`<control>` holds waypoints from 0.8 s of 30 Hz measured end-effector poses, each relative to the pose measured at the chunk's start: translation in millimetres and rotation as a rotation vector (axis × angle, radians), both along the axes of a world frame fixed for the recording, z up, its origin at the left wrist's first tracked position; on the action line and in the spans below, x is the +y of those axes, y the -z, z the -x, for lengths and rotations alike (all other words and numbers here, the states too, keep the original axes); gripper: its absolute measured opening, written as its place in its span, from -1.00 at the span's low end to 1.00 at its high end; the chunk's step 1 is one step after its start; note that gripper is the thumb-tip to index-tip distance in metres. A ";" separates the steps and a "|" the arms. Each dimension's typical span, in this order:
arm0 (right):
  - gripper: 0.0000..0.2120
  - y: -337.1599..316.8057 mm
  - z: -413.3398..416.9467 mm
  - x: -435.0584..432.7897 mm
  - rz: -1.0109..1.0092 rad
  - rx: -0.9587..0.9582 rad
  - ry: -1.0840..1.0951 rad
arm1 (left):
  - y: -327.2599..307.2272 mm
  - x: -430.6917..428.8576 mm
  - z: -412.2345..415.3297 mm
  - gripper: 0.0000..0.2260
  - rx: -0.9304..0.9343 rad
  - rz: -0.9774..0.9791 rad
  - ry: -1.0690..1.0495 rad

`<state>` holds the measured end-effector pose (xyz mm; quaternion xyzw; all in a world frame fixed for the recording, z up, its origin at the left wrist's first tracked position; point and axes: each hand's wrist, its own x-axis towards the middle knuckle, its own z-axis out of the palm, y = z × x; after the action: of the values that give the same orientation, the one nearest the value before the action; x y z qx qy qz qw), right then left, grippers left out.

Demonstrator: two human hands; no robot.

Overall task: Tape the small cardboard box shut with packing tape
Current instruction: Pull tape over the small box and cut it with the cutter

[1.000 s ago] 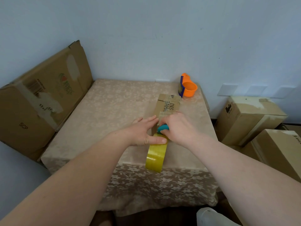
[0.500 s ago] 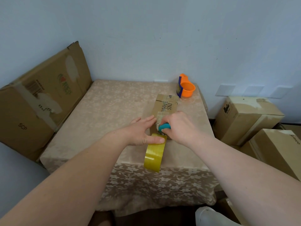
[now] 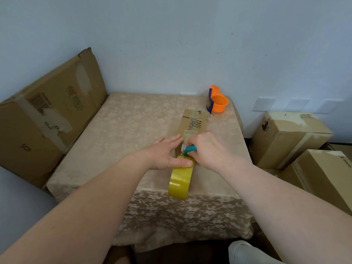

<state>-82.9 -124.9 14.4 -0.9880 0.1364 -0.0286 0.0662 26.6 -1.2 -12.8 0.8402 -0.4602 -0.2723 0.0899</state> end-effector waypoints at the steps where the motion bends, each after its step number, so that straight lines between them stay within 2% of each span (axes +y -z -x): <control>1: -0.73 0.4 -0.2 0.3 0.007 -0.001 -0.003 | -0.2 -0.1 0.4 0.00 0.002 -0.001 -0.004; 4: -0.74 -0.1 -0.5 -0.1 0.027 -0.003 -0.015 | -1.3 0.4 0.8 0.04 0.008 -0.012 -0.012; 8: -0.73 -5.3 3.1 -1.7 0.054 0.013 -0.022 | -4.8 1.0 1.8 -0.05 0.014 -0.014 -0.015; 14: -0.74 -7.2 13.1 -7.0 0.062 0.034 0.006 | -6.7 1.0 3.7 -0.06 0.003 -0.017 -0.016; 20: -0.78 -1.9 18.5 -17.0 0.083 0.101 0.057 | -3.1 2.2 -0.7 0.11 0.010 -0.008 -0.026; 24: -0.77 8.8 23.4 -26.8 0.025 0.145 0.141 | -0.8 2.2 -1.8 0.14 0.011 0.006 -0.006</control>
<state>-106.3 -151.7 5.6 -0.9762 0.2095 0.0368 0.0415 28.4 1.0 -12.0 0.8398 -0.4580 -0.2754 0.0959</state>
